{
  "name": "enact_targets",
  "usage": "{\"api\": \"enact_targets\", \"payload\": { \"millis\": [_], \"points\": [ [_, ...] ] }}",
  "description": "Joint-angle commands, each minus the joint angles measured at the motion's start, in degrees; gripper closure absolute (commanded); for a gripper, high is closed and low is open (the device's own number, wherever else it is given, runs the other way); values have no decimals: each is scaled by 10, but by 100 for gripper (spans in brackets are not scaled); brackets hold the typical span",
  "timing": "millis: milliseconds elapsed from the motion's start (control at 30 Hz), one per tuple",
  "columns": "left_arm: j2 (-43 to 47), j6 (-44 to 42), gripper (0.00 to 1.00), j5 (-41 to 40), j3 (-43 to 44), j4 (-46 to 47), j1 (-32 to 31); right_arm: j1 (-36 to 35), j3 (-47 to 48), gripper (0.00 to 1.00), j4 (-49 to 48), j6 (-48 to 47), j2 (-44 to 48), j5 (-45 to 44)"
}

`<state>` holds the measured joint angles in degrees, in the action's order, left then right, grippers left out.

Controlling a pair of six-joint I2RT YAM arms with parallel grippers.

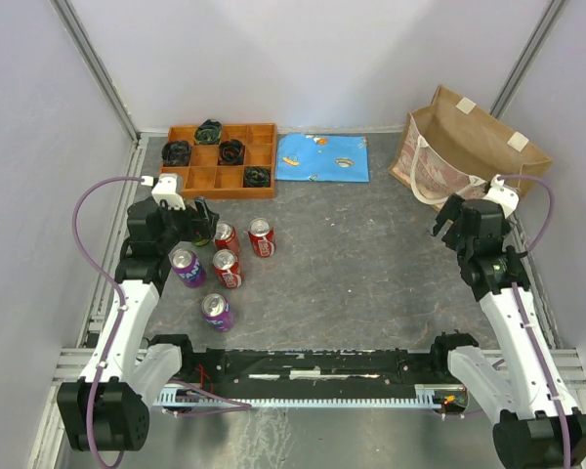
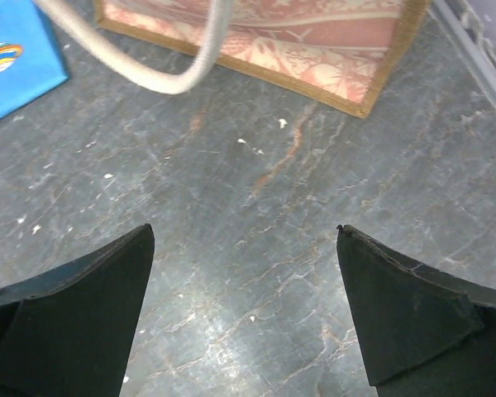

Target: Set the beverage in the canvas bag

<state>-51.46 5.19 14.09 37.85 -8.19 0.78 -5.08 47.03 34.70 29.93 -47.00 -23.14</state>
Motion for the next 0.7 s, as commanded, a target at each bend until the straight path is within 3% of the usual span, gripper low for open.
{"api": "enact_targets", "payload": {
  "millis": [0, 67, 233, 267, 367, 567, 667],
  "points": [
    [9, -11, 1, 15, 11, 23, -3, 3, 82, 1, 1, -17, -17, 88],
    [5, -12, 1, 16, 16, 25, -3, 3, 200, 1, 52, -58, -69, 127],
    [-14, 3, 1, 36, 19, 40, -4, 3, 499, 1, 260, -179, -253, 107],
    [-18, 5, 1, 36, 21, 43, -5, 4, 530, 1, 267, -199, -278, 100],
    [-20, 7, 1, 36, 23, 46, -8, 5, 565, 2, 239, -255, -317, 110],
    [-5, -7, 1, 39, 21, 30, -9, 5, 604, 21, 263, -345, -406, 147],
    [2, -10, 1, 40, 14, 23, -9, 4, 585, 22, 244, -376, -417, 128]
  ]
}}
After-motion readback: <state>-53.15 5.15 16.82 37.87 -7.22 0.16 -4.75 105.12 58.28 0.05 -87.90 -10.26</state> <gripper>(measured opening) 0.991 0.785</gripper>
